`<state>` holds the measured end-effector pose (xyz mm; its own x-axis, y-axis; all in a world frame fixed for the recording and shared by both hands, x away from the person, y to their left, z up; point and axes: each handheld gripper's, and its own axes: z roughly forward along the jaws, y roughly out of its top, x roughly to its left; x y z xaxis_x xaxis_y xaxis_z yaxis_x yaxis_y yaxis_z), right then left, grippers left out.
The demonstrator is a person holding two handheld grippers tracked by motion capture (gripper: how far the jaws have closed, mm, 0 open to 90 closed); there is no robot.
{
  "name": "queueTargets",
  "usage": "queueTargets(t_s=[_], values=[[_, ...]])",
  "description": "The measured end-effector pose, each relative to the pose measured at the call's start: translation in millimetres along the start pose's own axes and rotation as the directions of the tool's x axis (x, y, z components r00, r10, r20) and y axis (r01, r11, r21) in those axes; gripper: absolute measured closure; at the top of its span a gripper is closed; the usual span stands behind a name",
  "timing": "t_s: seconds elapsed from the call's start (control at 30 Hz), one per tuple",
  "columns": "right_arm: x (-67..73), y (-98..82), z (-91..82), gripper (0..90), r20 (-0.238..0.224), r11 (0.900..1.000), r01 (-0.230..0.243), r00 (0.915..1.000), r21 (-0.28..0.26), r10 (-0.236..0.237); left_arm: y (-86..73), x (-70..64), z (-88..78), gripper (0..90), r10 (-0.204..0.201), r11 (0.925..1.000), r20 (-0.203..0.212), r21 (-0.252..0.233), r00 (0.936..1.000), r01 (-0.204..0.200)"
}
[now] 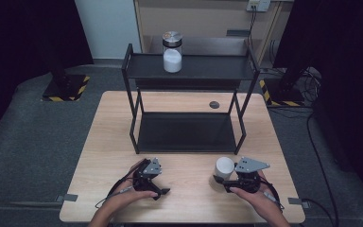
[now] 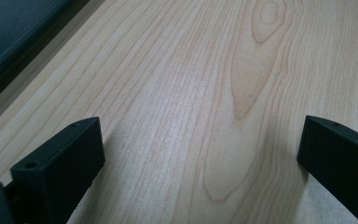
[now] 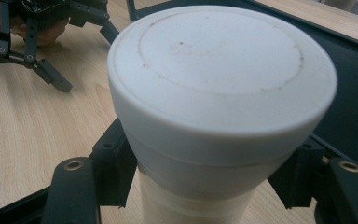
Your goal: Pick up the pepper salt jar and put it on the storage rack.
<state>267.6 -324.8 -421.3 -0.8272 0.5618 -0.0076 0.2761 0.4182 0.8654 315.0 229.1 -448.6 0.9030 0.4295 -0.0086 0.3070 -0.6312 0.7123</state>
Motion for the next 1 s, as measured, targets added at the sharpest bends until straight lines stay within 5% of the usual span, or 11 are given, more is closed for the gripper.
queueTargets(t_s=[0.73,1.0], values=[[-4.3,-1.7,-9.0,36.4,-0.016,0.998,-0.042,0.9990,-0.039,0.041,0.3,1.6,-0.4,0.0,0.009,1.0000,0.005,0.003,0.9999,-0.009],[-10.9,17.1,-23.3,36.4,-0.023,0.997,-0.033,0.9992,-0.064,0.032,0.3,1.8,-0.5,0.0,0.010,0.9999,0.006,0.004,0.9999,-0.010]])
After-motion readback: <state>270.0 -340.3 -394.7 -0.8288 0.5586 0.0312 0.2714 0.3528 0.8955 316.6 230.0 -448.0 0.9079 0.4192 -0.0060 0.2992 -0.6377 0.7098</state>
